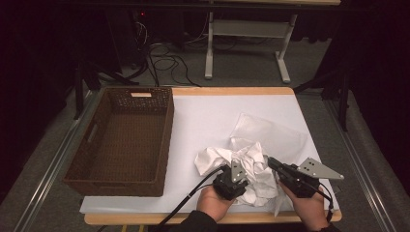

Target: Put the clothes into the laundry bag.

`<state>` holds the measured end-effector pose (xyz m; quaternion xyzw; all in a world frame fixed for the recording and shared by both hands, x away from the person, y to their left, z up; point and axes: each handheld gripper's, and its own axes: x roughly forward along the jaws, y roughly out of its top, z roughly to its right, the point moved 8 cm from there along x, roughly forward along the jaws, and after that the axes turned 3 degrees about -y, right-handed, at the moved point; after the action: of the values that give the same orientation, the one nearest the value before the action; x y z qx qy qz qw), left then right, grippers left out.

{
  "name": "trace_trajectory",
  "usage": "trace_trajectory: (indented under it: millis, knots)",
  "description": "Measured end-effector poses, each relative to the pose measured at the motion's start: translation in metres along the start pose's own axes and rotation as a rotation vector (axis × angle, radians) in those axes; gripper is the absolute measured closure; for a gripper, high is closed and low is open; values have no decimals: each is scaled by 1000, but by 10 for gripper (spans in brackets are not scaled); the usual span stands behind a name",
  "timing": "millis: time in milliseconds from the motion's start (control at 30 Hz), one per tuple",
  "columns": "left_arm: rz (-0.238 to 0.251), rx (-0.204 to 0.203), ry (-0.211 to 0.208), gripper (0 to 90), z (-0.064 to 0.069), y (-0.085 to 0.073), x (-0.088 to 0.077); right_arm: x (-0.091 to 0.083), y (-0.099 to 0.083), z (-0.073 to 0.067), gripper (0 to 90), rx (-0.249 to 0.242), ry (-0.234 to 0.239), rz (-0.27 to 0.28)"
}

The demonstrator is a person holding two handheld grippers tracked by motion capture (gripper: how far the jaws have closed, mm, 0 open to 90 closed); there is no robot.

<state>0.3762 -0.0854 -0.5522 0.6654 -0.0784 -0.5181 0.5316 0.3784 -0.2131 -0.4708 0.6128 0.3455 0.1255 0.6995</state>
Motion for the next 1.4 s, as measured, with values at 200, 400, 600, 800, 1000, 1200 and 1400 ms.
trace_trajectory:
  millis: [200, 400, 600, 800, 1000, 1200, 1400]
  knots:
    - [-40, -14, -7, 643, -1, 2, 2, 0, 0, -3, 900, -13, 4, 4]
    - [63, -22, -7, 382, 2, 4, -13, -1, -1, -1, 900, 0, 1, 4]
    - [142, -19, 26, 160, 7, 7, -34, -2, 0, -1, 900, -8, 3, 7]
    - [224, -13, 47, 76, 8, 13, -55, -2, 0, -2, 900, -10, 4, 8]
    - [232, -49, -14, 209, 4, 28, -41, 0, 0, -6, 900, -13, 16, 5]
    - [186, -66, -52, 515, 6, 36, -20, 4, -3, -8, 900, -24, 23, -6]
    - [295, 12, 100, 806, 15, 44, -34, 3, -2, -7, 900, -21, 22, -1]
